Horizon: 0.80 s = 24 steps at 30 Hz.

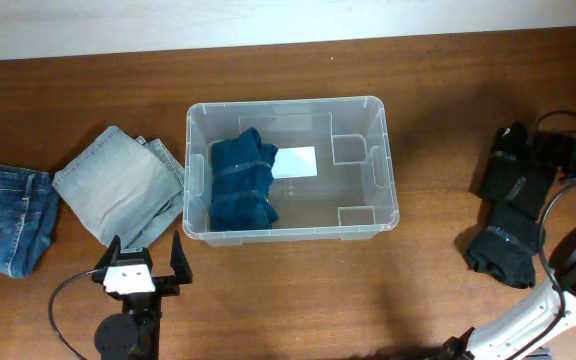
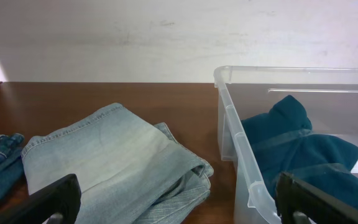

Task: Pack container
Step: 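Grasp the folded black garment with the right gripper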

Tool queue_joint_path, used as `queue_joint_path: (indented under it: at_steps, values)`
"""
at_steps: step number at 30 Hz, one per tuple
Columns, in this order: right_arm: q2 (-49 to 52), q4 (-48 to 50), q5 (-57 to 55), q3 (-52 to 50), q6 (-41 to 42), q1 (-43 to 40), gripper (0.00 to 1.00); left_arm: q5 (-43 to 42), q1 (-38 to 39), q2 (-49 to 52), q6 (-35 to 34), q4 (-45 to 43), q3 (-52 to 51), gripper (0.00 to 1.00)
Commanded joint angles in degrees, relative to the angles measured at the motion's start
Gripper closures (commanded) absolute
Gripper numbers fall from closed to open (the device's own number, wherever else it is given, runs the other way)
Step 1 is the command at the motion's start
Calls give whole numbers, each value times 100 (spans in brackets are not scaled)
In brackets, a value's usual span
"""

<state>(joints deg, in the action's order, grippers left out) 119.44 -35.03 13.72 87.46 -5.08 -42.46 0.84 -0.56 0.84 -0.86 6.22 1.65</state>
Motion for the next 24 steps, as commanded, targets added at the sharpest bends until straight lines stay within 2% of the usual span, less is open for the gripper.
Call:
queue_joint_path:
  at_steps: [1, 8, 10, 12, 13, 14, 15, 19, 22, 24]
  values:
    - [232, -13, 118, -33, -59, -42, 5, 39, -20, -50, 50, -20, -46, 1]
    - [321, -118, 133, -48, 9, -37, 45, 39, -20, -50, 50, -20, -46, 0]
    - [321, -162, 129, -48, 111, -37, 50, 39, -20, -50, 50, -20, -46, 1]
    - [321, -205, 129, -52, 109, -37, 48, 39, -20, -50, 50, -20, -46, 1]
    - [321, -225, 127, -55, 109, -37, 37, 39, -20, -50, 50, -20, -46, 0]
    - [321, -251, 107, -57, 111, -37, 22, 39, -20, -50, 50, -20, -46, 0]
    - [321, -299, 55, -57, 136, -39, 14, 39, -20, -50, 50, -22, -46, 1]
    - [321, -579, -212, -61, 472, -101, 8, 39, -20, -50, 50, -20, -46, 1]
    - [323, -577, -79, -153, 470, -144, 8, 39, -20, -50, 50, -20, -46, 1]
    - [323, -522, 76, -243, 470, -144, 14, 39, -20, -50, 50, -22, -46, 1]
